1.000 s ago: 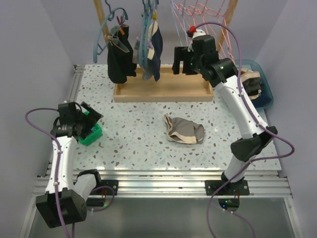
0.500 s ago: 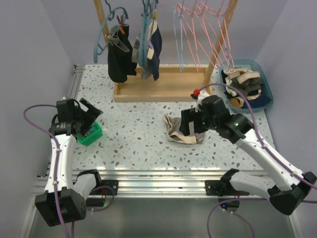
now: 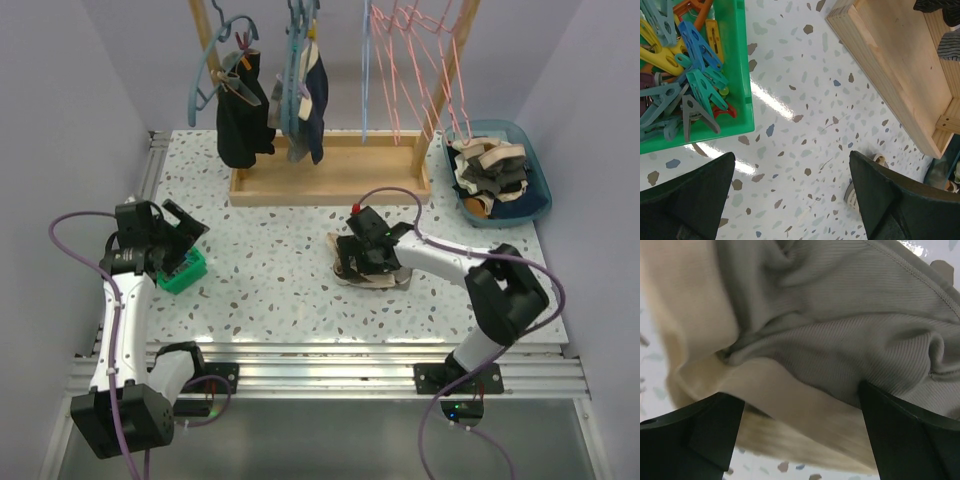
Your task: Remove the underwear clipped to the hanger
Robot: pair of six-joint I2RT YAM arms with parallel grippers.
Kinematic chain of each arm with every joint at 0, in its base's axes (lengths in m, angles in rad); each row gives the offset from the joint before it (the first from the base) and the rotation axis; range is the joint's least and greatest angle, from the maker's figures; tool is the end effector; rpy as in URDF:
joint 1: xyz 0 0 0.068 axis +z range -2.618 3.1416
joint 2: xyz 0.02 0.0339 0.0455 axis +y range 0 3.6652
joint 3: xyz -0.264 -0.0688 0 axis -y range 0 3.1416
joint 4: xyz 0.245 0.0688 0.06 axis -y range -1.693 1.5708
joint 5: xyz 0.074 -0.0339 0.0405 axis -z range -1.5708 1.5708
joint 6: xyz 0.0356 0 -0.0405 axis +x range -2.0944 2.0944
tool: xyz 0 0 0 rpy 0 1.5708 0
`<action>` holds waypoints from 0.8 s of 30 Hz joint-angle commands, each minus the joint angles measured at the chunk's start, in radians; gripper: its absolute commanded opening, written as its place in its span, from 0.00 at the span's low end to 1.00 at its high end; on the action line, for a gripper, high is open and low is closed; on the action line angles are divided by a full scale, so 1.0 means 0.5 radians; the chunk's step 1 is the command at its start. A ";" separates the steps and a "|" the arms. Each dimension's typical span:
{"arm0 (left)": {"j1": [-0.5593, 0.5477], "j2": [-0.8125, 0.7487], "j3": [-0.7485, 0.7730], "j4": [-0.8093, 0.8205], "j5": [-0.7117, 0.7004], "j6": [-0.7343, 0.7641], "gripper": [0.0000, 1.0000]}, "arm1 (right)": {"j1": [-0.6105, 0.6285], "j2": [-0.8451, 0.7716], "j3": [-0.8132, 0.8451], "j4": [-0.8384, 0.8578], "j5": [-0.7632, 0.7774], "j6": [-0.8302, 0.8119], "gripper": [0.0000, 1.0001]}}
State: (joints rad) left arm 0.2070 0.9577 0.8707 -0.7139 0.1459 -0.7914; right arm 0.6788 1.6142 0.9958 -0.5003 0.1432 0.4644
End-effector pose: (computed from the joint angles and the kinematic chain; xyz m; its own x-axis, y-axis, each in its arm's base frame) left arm 0.1903 0.0347 0.2895 -0.4197 -0.8073 -0.4150 -0.5731 0.5902 -0.5685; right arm 0.2473 0.1929 0.1858 -0.8826 -0.1424 -0.4481 -0.1987 0.9767 0.0809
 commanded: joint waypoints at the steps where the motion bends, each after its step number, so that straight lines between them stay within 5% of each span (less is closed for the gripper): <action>1: -0.006 -0.053 -0.005 -0.011 0.000 0.052 1.00 | -0.002 0.222 0.107 0.120 0.195 0.218 0.98; 5: -0.006 -0.071 -0.014 -0.051 -0.022 0.067 1.00 | -0.005 0.413 0.147 0.108 0.253 0.335 0.98; 8: -0.006 -0.081 -0.029 -0.060 -0.031 0.079 1.00 | -0.008 0.450 0.098 0.141 0.235 0.378 0.84; 12: -0.006 -0.090 -0.057 -0.060 -0.031 0.083 1.00 | -0.069 0.306 -0.101 0.200 0.247 0.418 0.36; 13: -0.006 -0.087 -0.060 -0.057 -0.022 0.079 1.00 | -0.096 0.254 -0.126 0.169 0.275 0.430 0.00; 16: -0.009 -0.084 -0.069 -0.048 -0.013 0.079 1.00 | -0.271 0.021 -0.163 0.068 0.291 0.427 0.00; 20: -0.015 -0.075 -0.060 -0.033 0.012 0.073 1.00 | -0.794 -0.283 -0.114 -0.048 0.211 0.329 0.00; 24: -0.018 -0.053 -0.048 -0.032 0.024 0.070 1.00 | -1.237 -0.360 0.222 -0.168 0.171 0.240 0.00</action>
State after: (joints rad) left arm 0.2050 0.9276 0.8379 -0.7395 0.1387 -0.7734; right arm 0.1841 1.4853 0.9707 -0.5339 0.2375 0.6201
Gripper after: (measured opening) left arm 0.997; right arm 0.060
